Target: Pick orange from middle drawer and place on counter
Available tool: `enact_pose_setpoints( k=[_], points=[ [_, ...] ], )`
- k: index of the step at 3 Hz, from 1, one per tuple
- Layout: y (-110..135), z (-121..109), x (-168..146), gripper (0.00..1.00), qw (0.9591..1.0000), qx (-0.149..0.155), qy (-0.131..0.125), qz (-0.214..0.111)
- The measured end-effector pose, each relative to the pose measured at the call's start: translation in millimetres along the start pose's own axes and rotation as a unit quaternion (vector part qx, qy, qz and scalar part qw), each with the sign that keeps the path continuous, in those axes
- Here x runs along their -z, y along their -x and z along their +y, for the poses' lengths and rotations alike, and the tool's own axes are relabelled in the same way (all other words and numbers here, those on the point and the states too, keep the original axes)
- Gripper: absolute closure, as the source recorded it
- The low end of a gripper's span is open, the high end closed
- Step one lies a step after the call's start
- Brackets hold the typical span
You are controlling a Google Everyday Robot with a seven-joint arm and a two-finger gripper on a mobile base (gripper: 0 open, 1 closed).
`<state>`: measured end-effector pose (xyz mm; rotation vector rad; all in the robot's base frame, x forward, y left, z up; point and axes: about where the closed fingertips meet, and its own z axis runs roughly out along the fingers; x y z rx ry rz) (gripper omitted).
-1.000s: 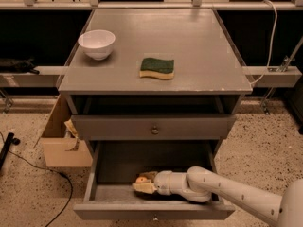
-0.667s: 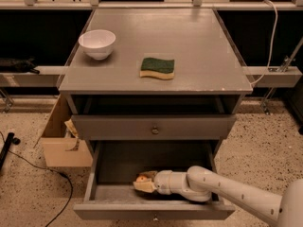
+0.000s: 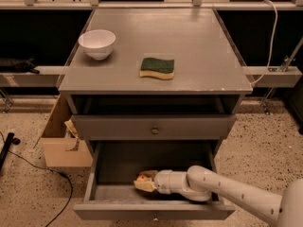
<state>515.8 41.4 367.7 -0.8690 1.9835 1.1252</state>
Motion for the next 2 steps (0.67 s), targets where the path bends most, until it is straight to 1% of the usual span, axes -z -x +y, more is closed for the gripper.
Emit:
enact_pose_setpoints(
  k=[1,2],
  points=[
    [3.3,0.6,-1.5,1.00,0.9997,-0.008,0.009,0.023],
    [43.0,3.3,15.9,1.00,0.9987,0.016,0.009,0.047]
  ],
)
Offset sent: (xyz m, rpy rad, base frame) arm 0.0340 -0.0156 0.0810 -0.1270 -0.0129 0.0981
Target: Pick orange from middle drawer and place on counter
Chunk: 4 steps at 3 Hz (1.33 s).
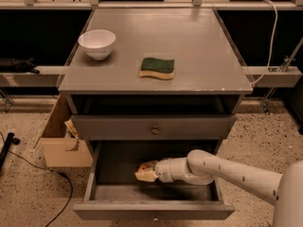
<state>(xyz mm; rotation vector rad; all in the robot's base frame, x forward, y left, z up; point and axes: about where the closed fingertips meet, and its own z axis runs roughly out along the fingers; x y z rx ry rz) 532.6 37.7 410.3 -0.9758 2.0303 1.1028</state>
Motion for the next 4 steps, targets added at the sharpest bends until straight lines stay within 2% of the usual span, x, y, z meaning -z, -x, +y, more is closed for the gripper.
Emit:
enact_pose_setpoints(
  k=[1,2,3,4],
  points=[
    [0.0,0.0,0.0,1.00,1.0000,0.000,0.000,0.000],
    [-1.8,8.7,22.1,1.00,1.0000,0.001,-0.004,0.006],
    [-12.5,14.5,75.3,1.00,0.9994,-0.006,-0.032,0.012],
    [-1.9,35.1,153.7,1.00,0.9970,0.013,-0.076,-0.005]
  ],
)
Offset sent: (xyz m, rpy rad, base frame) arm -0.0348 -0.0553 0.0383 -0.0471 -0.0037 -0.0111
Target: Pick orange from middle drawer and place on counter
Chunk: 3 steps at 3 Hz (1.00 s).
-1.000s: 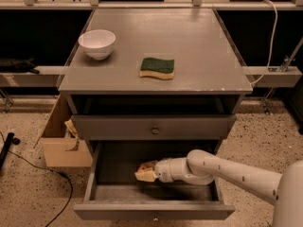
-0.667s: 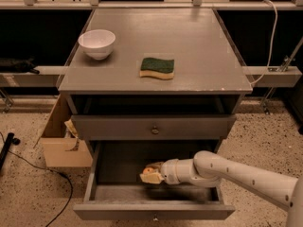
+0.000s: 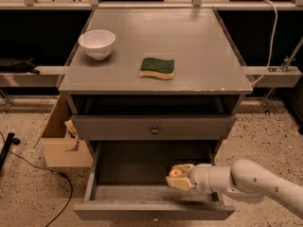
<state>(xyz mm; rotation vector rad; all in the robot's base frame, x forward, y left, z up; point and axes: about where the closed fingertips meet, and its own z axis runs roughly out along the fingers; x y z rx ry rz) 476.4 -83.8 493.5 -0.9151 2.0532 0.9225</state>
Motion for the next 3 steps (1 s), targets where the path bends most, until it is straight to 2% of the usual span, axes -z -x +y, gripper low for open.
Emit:
enact_pose_setpoints(
  k=[1,2,3],
  points=[
    [14.2,12.1,54.7,1.00,0.9987,0.020,-0.031,-0.036],
    [9.0,8.7,67.3,1.00,0.9981,0.014,-0.044,-0.041],
    [21.9,7.8,56.5,1.00,0.9986,0.019,-0.037,-0.033]
  ],
)
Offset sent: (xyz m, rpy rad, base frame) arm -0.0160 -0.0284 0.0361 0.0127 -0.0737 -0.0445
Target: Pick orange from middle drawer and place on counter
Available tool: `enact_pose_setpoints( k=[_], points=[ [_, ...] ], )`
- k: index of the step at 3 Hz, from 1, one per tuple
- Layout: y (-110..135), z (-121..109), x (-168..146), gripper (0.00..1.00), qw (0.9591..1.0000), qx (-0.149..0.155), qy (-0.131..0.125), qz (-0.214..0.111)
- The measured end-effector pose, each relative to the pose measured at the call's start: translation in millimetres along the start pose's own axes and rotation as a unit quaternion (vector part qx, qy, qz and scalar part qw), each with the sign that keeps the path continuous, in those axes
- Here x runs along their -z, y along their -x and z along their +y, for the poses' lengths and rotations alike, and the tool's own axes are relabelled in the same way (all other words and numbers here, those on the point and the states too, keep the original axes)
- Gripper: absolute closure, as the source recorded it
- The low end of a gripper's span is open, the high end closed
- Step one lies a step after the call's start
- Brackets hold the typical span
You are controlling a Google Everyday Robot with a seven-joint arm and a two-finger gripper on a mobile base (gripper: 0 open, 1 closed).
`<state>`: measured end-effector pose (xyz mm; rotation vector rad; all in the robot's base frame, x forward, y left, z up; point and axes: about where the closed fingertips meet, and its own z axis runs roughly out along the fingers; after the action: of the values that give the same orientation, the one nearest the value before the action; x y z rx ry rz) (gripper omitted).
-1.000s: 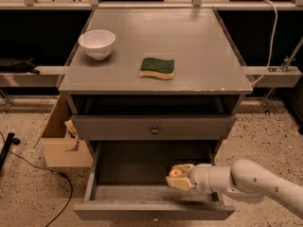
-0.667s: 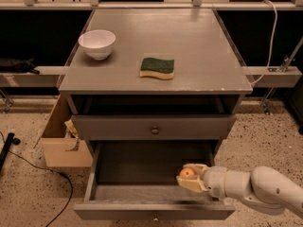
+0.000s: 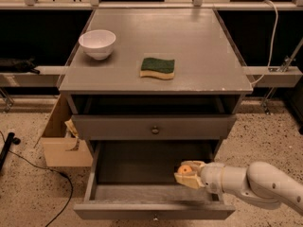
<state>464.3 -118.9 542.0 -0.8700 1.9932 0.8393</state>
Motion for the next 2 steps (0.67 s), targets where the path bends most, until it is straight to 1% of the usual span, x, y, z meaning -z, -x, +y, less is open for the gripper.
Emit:
enact_pose_setpoints(
  k=[1,2],
  points=[
    [28.4,2.7,11.4,1.00,0.9996,0.024,-0.007,-0.012],
    [59.1,18.2,50.2,1.00,0.9965,0.069,-0.030,-0.035]
  ],
)
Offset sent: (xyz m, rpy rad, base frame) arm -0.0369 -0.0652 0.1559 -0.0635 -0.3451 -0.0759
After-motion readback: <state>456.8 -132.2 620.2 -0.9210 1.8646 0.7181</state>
